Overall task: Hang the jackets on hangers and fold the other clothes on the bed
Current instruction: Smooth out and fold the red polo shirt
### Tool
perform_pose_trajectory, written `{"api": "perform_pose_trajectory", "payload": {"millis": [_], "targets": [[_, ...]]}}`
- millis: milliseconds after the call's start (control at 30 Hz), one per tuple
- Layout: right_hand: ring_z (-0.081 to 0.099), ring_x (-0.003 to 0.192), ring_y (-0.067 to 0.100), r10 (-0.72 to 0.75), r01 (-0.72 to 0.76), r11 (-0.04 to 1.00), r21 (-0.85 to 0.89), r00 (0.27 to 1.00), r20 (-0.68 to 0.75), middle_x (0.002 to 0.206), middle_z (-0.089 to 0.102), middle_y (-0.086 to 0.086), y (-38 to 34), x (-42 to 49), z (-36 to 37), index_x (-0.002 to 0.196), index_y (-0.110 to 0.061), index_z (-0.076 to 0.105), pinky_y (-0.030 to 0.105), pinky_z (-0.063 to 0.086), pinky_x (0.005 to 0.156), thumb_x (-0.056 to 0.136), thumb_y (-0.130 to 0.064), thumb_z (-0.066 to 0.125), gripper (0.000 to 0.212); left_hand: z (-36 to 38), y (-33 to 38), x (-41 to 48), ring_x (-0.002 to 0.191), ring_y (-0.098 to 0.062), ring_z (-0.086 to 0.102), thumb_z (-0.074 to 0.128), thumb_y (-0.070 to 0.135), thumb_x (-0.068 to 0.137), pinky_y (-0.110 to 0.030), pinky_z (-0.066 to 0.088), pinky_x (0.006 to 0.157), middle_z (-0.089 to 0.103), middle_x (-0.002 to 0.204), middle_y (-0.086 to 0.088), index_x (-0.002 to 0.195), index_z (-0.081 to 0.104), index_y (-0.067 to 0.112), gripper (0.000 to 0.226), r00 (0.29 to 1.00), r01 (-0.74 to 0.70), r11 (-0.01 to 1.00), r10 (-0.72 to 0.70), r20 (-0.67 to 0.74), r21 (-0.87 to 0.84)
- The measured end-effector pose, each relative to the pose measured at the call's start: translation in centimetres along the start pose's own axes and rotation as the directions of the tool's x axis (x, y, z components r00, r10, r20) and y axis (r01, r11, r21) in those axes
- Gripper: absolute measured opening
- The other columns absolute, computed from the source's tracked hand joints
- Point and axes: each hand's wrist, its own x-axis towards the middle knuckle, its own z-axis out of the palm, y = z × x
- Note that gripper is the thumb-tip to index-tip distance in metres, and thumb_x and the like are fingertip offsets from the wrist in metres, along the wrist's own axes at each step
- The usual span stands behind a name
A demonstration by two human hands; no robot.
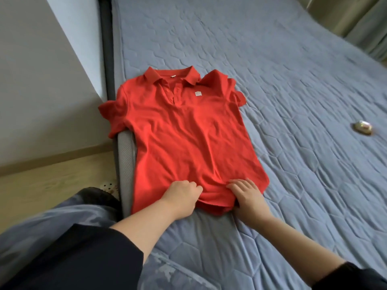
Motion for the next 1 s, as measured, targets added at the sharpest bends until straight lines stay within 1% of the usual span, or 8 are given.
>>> {"api": "perform_pose_trajectory", "payload": {"millis": [267,433,533,633,767,833,933,1000], "targets": [[0.055,0.070,0.034,0.319,-0.335,0.942,0.025,0.871,-0.374,0.077,0.058,0.009,3.6,0.7,-1.5,0.072,-0.007,0.058,0.037,0.036,0.068,0.046,0.002,0.050,0.028,-2.1,-1.7,0.5,0.092,-0.036,0.057,0.045,0.002,0.076,-0.033,0.037,0.068,0.065,0.094,-0.014,0.101,0.061,0.016,0.033,0.951,0.217,0.834,-0.298,-0.082,-0.507],[0.058,0.097,0.032,0.837,-0.575,0.545,0.611,0.413,-0.358,0.100,0.066,0.014,5.3,2.4,-4.0,0.095,-0.006,0.069,0.029,0.039,0.083,0.072,0.001,0.048,0.031,-1.9,-1.8,0.9,0.090,-0.036,0.058,0.046,0.008,0.082,-0.035,0.040,0.069,0.065,0.090,-0.014,0.102,0.060,0.016,0.026,0.952,0.191,0.826,-0.288,-0.106,-0.530],[0.059,0.080,0.032,0.697,-0.456,0.715,0.529,0.523,-0.491,0.083,0.063,0.012,6.4,1.9,-4.6,0.078,-0.004,0.067,0.036,0.046,0.072,0.061,0.008,0.046,0.030,-1.6,-1.6,0.7,0.095,-0.031,0.060,0.051,0.026,0.086,-0.034,0.042,0.075,0.066,0.095,-0.008,0.111,0.057,0.018,0.026,0.974,0.135,0.909,-0.195,-0.116,-0.394],[0.047,0.061,0.025,0.313,-0.295,0.945,0.138,0.708,-0.633,0.066,0.055,0.009,7.2,0.6,-4.9,0.057,-0.005,0.056,0.031,0.033,0.058,0.053,0.011,0.044,0.019,-1.2,-1.4,0.8,0.108,-0.023,0.058,0.056,0.050,0.085,-0.032,0.042,0.086,0.062,0.114,0.001,0.123,0.050,0.025,0.046,0.998,0.046,0.975,-0.055,-0.033,-0.219],[0.061,0.072,0.033,0.365,-0.370,0.928,-0.044,0.927,-0.085,0.070,0.064,0.005,8.5,-0.5,-3.8,0.056,-0.018,0.063,0.032,0.042,0.066,0.056,0.002,0.050,0.024,-0.3,-1.2,0.5,0.114,-0.024,0.054,0.053,0.014,0.085,-0.035,0.042,0.090,0.052,0.122,0.001,0.137,0.037,0.028,0.057,0.990,-0.059,0.994,0.070,0.122,-0.094],[0.060,0.098,0.029,0.456,-0.469,0.883,0.004,0.860,0.227,0.096,0.067,0.004,8.3,-1.1,-3.5,0.082,-0.021,0.073,0.033,0.048,0.083,0.066,0.003,0.054,0.034,0.0,-0.8,0.2,0.113,-0.022,0.051,0.048,0.001,0.082,-0.035,0.043,0.089,0.049,0.119,0.000,0.136,0.036,0.026,0.060,0.988,-0.091,0.995,0.095,0.120,-0.042],[0.047,0.117,0.028,0.487,-0.491,0.871,0.027,0.870,0.081,0.127,0.052,0.004,7.0,-0.9,-3.9,0.130,-0.018,0.055,0.035,0.042,0.092,0.071,0.001,0.056,0.061,0.1,-0.7,0.2,0.109,-0.022,0.053,0.045,-0.001,0.081,-0.035,0.045,0.088,0.053,0.115,0.000,0.129,0.044,0.022,0.053,0.993,-0.089,0.994,0.094,0.076,-0.065],[0.053,0.106,0.028,0.595,-0.613,0.717,0.331,0.786,0.166,0.127,0.051,0.008,6.0,0.2,-4.4,0.137,-0.013,0.044,0.031,0.047,0.082,0.079,0.003,0.050,0.060,0.1,-1.0,0.2,0.106,-0.025,0.056,0.043,0.001,0.079,-0.036,0.046,0.089,0.058,0.114,0.000,0.126,0.048,0.023,0.053,0.997,-0.048,0.987,0.057,0.058,-0.151]]}}
